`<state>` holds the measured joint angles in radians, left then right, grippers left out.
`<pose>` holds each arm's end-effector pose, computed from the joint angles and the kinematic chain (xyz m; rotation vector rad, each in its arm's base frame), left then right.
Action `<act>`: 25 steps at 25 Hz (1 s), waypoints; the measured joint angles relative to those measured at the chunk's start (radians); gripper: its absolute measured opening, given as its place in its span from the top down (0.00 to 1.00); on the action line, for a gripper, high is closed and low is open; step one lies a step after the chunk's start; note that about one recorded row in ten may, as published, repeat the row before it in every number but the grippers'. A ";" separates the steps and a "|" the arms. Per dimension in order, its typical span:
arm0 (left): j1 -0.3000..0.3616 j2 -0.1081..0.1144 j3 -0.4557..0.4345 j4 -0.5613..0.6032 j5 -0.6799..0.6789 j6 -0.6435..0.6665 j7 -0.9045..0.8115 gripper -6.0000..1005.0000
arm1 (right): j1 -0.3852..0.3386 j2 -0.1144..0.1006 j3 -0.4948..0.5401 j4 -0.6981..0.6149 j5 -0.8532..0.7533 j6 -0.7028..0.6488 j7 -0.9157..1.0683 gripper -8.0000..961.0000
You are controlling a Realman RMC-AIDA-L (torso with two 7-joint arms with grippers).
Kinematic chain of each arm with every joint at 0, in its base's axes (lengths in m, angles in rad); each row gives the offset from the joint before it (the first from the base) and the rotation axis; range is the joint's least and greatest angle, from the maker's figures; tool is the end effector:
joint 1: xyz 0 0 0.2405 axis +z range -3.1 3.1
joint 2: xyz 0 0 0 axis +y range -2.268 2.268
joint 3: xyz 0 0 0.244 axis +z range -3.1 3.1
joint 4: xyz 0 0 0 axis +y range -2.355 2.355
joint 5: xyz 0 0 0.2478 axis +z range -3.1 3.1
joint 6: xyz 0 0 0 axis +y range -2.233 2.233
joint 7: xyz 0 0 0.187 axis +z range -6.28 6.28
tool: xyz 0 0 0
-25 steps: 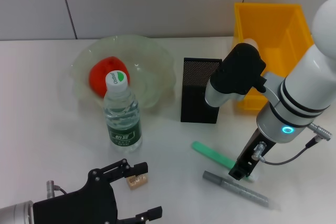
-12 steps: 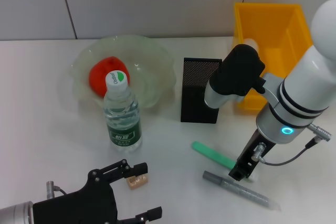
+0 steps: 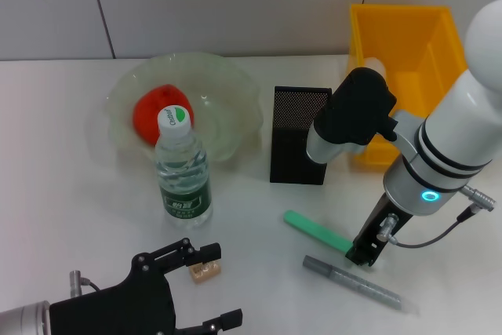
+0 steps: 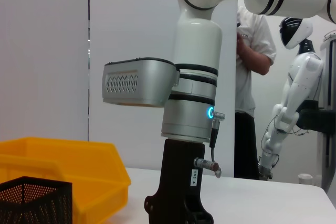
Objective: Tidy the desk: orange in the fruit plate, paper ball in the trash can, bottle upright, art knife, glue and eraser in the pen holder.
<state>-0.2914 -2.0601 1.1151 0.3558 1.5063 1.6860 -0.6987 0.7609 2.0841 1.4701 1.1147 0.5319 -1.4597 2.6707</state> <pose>-0.2783 0.2531 -0.0839 -2.6879 -0.1884 -1.0287 0.1694 0.3825 -0.1046 -2.6498 0.7830 -0.7963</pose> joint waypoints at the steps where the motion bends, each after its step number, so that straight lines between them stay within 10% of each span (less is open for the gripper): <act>1: 0.000 0.000 0.000 0.000 0.000 0.000 0.000 0.20 | -0.001 0.000 0.001 0.003 0.001 -0.002 -0.002 0.80; 25: -0.001 -0.002 0.002 0.003 0.000 0.002 -0.006 0.20 | -0.018 -0.016 0.285 0.465 -0.091 -0.455 -0.207 0.82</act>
<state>-0.2927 -2.0617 1.1167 0.3585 1.5064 1.6877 -0.7045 0.7431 2.0685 1.7551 1.5793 0.4407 -1.9151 2.4633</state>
